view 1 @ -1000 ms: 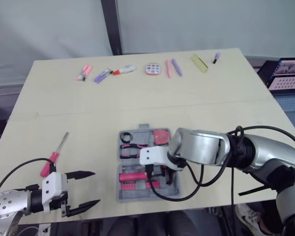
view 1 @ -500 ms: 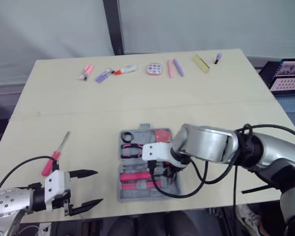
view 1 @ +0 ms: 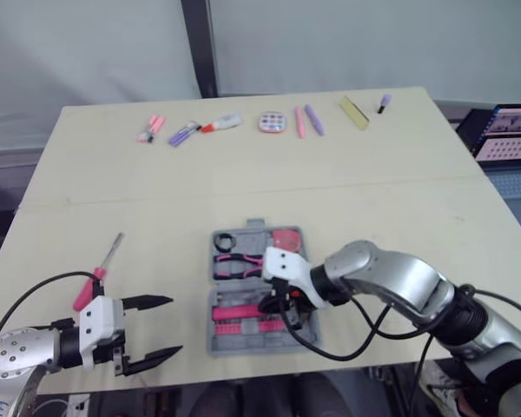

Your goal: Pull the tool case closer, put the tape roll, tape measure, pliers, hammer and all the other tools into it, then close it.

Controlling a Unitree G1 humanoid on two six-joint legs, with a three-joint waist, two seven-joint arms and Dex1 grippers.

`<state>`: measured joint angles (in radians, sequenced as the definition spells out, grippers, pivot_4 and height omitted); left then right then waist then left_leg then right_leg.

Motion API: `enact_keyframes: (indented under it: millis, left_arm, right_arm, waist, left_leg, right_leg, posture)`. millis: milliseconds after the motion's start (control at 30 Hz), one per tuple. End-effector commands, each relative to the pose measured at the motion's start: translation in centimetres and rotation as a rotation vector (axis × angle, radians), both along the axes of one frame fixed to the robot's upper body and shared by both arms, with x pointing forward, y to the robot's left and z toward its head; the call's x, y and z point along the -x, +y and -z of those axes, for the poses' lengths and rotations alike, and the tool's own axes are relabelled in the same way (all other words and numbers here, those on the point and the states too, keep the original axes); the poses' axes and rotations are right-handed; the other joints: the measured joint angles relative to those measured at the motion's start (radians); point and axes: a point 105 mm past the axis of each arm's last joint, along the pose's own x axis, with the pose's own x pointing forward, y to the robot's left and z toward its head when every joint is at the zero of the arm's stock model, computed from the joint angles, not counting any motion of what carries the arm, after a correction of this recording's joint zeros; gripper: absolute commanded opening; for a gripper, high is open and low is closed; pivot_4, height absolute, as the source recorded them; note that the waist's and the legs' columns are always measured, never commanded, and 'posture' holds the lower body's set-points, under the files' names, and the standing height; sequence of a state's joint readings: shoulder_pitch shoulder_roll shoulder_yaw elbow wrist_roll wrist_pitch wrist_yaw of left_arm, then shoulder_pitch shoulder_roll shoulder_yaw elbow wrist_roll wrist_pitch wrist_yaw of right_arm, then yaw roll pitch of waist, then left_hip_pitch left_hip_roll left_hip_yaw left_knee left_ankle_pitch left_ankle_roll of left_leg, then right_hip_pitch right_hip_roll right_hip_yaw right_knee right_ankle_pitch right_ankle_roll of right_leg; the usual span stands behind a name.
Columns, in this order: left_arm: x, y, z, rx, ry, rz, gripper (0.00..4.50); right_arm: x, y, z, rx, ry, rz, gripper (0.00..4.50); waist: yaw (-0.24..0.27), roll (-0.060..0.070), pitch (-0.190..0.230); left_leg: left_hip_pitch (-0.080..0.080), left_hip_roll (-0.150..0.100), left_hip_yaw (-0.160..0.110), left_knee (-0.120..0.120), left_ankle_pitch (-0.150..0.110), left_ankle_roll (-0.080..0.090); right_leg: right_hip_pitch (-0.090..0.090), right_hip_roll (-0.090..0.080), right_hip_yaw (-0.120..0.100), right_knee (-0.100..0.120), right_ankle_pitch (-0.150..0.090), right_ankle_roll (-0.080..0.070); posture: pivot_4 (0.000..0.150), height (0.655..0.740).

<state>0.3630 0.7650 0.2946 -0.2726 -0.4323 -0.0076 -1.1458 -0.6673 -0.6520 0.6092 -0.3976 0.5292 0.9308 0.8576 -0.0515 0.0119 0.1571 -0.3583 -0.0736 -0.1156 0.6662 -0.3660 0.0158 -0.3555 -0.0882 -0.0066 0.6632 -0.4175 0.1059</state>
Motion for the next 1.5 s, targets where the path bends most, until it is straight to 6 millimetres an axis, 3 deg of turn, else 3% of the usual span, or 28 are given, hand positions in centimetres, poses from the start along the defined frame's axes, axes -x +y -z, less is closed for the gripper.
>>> enact_keyframes:
  millis: [33, 367, 1500]
  left_arm:
    - [0.0, 0.0, -0.3, 0.012, -0.022, 0.002, 4.50]
    - [0.1, 0.0, -0.1, 0.007, -0.024, -0.002, 4.50]
    - [0.3, -0.3, -0.8, 0.004, -0.011, -0.001, 4.50]
  right_arm:
    - [0.0, 0.4, -0.9, -0.119, -0.056, -0.060, 0.01]
    - [-1.7, -1.0, 2.4, -0.032, -0.110, -0.089, 0.01]
    - [-1.4, -2.4, 6.1, 0.100, -0.087, -0.095, 0.01]
  waist:
    - [0.000, 0.000, 0.000]
    - [0.004, 0.000, 0.000]
    - [0.023, -0.001, 0.000]
  left_leg:
    - [0.000, 0.000, 0.000, 0.000, 0.000, 0.000]
    - [0.000, 0.000, -0.001, 0.000, 0.000, 0.000]
    - [0.003, -0.001, -0.001, 0.000, 0.000, 0.000]
  right_leg:
    - [0.000, 0.000, -0.001, 0.000, 0.000, 0.000]
    - [0.001, -0.002, -0.004, 0.000, 0.000, 0.000]
    - [0.006, -0.003, -0.006, -0.002, 0.000, 0.000]
  posture:
    - [0.150, 0.7400]
    - [0.150, 0.7400]
    - [0.150, 0.7400]
